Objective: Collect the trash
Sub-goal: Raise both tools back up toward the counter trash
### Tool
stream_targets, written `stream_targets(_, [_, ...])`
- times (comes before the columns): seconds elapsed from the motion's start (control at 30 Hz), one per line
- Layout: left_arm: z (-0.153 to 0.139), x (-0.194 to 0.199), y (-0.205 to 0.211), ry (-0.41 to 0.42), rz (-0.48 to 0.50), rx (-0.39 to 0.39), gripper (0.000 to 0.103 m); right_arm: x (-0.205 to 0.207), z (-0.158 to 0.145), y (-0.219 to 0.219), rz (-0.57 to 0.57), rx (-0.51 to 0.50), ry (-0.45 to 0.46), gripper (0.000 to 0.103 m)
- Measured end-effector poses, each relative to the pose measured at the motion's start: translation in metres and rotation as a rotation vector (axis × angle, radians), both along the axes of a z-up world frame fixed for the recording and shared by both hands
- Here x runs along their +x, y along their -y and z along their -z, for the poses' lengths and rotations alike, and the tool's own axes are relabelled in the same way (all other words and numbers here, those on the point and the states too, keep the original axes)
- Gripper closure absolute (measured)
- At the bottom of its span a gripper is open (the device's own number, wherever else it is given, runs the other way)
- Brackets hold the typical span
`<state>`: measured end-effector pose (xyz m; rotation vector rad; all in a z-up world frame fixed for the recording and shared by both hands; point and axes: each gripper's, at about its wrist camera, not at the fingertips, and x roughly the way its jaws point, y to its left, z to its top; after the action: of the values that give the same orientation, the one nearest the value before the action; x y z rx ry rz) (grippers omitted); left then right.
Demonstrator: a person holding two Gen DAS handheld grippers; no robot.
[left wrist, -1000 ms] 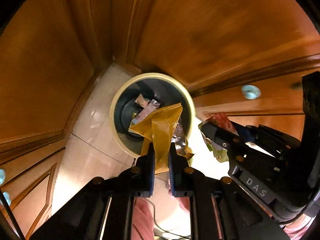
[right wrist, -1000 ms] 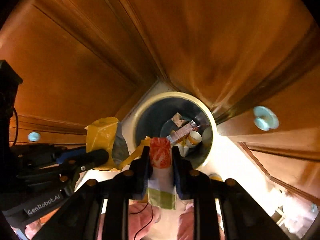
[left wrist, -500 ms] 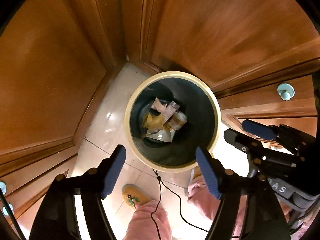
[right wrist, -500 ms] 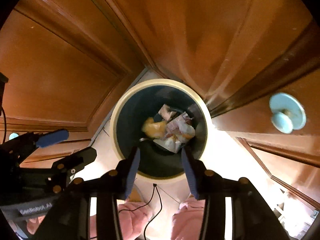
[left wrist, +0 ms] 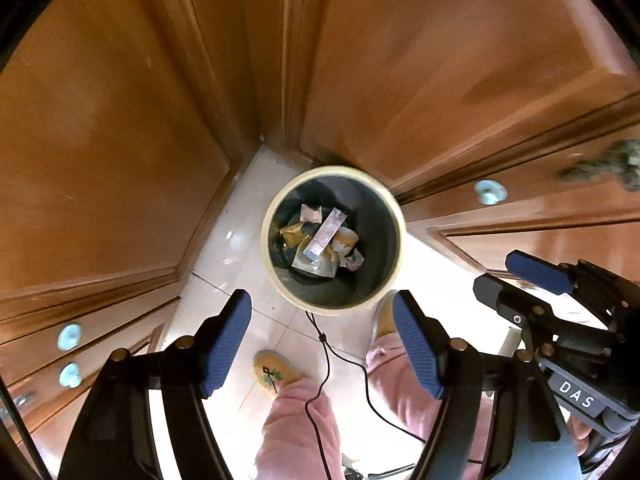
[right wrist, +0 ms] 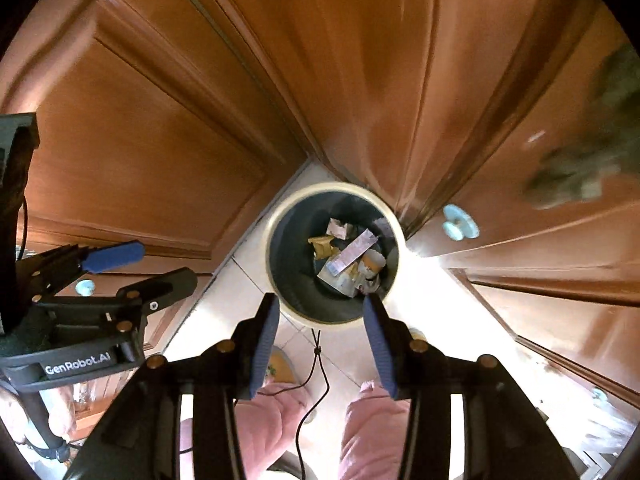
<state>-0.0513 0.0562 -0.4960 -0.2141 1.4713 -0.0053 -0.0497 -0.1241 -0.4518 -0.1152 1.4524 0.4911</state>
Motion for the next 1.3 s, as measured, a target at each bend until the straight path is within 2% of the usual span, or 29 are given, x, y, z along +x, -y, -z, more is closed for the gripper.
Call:
stream_targets(0.43, [-0.154,-0.011,0.034,0.091,0.094,-0.003,0.029,-0.017,-0.140,0.029,0.022,0.042,0.098,0.059])
stream_targets(0.73, [-0.269,0.009,0.068,0.254,0.190,0.017,0.029,-0.016,-0.245,0.050,0.006,0.116,0.270,0.059])
stream_targets(0.93, [-0.341,0.037,0.093,0.376,0.209,0.001,0.026,0.004,-0.315,0.078,0.026,0.150,0.401,0.059])
stream_targets(1.07, [-0.382,0.059,0.112,0.438,0.201,-0.010,0.022,0.027,-0.346,0.100,0.063,0.163,0.452,0.059])
stream_targets(1.3, [-0.421,0.117,0.153,0.486,0.166,-0.009,0.022,0.081,-0.396,0.143,0.128,0.184,0.495,0.059])
